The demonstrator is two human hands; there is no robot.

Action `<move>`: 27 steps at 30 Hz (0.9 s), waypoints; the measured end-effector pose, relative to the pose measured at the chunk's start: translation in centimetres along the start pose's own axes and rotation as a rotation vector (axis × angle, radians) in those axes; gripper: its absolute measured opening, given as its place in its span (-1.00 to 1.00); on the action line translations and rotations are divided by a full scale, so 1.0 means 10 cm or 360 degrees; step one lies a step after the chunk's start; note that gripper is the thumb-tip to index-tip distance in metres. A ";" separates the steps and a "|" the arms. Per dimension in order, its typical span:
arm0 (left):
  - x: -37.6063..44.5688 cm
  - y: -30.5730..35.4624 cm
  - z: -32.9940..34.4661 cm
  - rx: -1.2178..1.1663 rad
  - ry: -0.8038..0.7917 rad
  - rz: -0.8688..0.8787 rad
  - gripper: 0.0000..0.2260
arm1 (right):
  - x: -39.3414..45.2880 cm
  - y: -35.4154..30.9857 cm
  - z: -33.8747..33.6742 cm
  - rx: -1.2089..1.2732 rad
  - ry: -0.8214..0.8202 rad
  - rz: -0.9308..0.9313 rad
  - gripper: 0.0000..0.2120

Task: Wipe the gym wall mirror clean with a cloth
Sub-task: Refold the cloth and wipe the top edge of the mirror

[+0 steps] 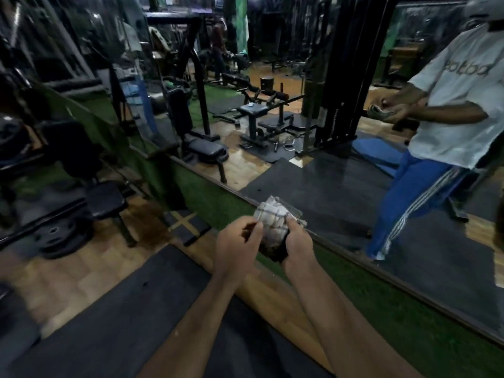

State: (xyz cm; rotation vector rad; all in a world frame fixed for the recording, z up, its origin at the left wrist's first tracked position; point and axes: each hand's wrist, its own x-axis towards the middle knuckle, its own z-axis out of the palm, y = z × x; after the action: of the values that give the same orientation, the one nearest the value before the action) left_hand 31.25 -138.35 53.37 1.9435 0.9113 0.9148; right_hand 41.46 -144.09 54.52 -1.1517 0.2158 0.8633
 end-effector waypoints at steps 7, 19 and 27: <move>0.88 -0.75 -0.18 -0.0308 0.0058 -0.0823 -0.60 | 0.73 0.43 0.96 0.0106 -0.0196 0.0126 -0.67; 2.74 -1.57 -0.95 -0.0735 0.0513 -0.0861 -0.42 | 2.15 0.58 2.82 -0.0529 -0.0586 0.0058 -0.76; 3.50 -2.29 -1.45 -0.0587 0.0667 -0.0818 -0.48 | 2.69 1.09 3.85 -0.0821 -0.0759 -0.0031 -0.84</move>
State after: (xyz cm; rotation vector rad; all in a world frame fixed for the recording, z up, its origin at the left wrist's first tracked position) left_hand 29.95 -94.29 49.35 1.1429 1.2977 1.0970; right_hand 41.57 -96.29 48.05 -1.3745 -0.4332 1.1875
